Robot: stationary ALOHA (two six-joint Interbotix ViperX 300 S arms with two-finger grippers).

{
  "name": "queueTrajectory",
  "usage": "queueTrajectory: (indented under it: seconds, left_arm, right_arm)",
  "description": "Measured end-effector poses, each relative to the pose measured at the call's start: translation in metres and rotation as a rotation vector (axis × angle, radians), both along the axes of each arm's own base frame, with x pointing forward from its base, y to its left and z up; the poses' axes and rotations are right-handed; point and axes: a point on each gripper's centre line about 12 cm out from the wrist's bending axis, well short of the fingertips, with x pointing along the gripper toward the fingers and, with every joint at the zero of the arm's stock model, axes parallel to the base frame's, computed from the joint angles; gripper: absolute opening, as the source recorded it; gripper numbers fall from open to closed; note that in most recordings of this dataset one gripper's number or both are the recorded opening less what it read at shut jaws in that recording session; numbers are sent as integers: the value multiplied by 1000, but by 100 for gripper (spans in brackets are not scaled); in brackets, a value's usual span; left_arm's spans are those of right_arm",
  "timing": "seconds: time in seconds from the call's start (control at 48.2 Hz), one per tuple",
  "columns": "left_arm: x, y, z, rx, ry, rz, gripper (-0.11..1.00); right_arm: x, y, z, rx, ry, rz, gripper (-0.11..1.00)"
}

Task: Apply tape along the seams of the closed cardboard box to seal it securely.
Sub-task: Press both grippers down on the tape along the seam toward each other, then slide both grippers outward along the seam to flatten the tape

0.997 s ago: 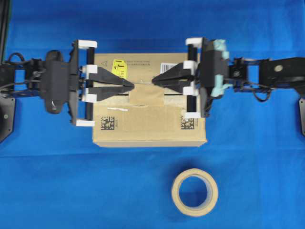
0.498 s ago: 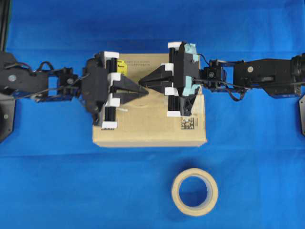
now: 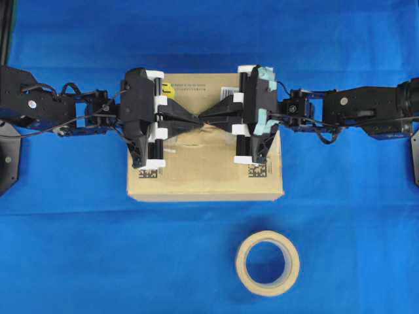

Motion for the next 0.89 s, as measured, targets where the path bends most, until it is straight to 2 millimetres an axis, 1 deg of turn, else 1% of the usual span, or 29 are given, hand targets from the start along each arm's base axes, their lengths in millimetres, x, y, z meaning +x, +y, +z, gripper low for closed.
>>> queueTrajectory:
  seconds: [0.145,0.395,0.581,0.644,0.706,0.893]
  left_arm:
    - [-10,-1,-5,-28,27,13,0]
    - [-33,-2,-9,-83,45,42,0]
    - [-38,-2,-8,-92,41,47,0]
    - [-38,-2,-6,-88,35,46,0]
    - [-34,-2,2,-74,17,35,0]
    - [-15,-2,39,-9,-91,0,0]
  right_arm:
    - [-8,2,-7,33,20,-22,0]
    - [-28,7,-9,55,36,-33,0]
    - [-39,9,-9,62,43,-36,0]
    - [-42,9,-6,57,35,-34,0]
    - [-43,9,1,45,24,-27,0]
    - [-40,10,39,-8,-75,6,0]
